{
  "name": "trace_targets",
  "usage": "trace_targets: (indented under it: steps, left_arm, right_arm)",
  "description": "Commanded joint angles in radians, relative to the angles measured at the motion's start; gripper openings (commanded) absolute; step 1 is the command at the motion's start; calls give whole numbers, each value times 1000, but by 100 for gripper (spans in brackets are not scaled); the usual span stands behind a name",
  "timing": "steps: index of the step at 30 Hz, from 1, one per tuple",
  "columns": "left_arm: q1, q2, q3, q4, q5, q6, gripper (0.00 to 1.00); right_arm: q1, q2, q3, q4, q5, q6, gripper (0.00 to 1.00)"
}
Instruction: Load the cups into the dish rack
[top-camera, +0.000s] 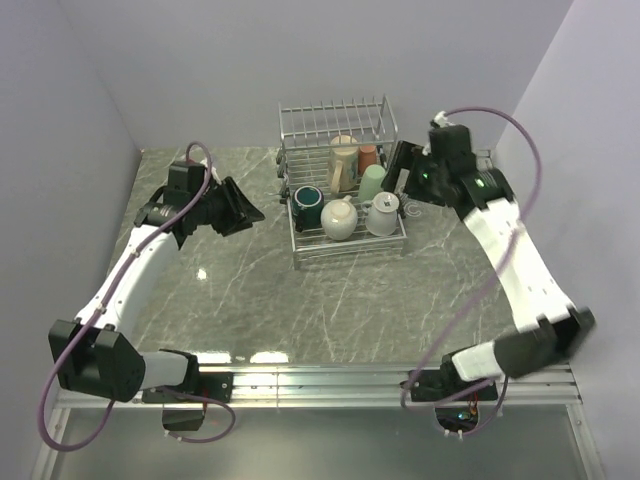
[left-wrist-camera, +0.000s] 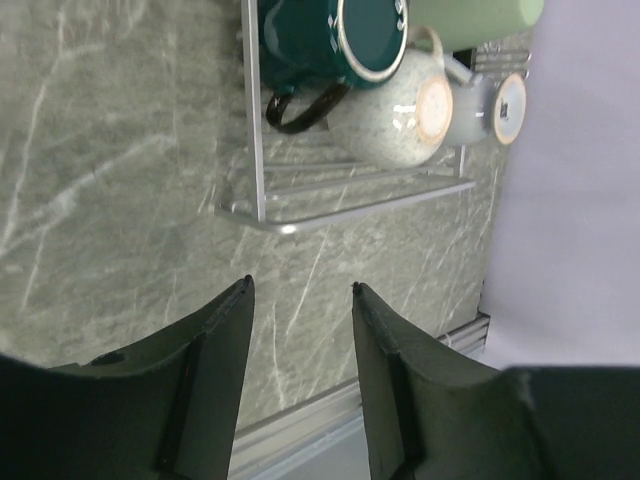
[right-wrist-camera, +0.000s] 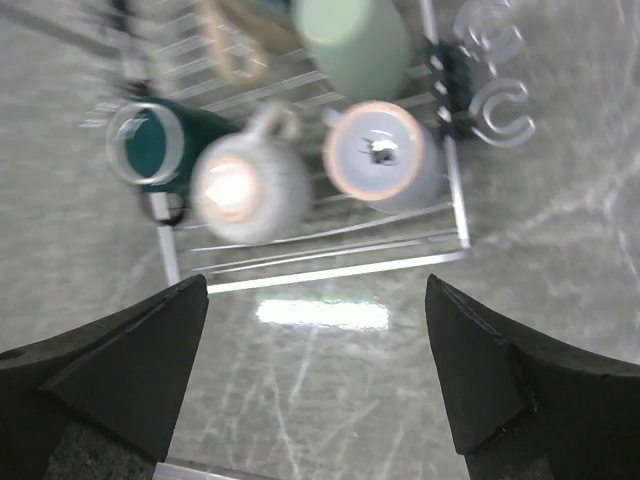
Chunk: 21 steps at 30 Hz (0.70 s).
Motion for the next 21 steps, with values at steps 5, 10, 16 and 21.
trace_targets:
  steps: [5, 10, 16, 21]
  left_arm:
    - [-2, 60, 242, -41, -202, 97, 56]
    - [-2, 37, 279, 20, -495, 127, 72]
    - [-3, -243, -259, 550, -822, 156, 77]
    - [0, -523, -722, 1108, -1073, 278, 84]
  right_arm:
    - [3, -353, -227, 161, -114, -4, 99]
    - [1, -552, -367, 200, -56, 22, 100]
    - [1, -802, -640, 456, 108, 20, 100]
    - [4, -758, -619, 417, 85, 10, 100]
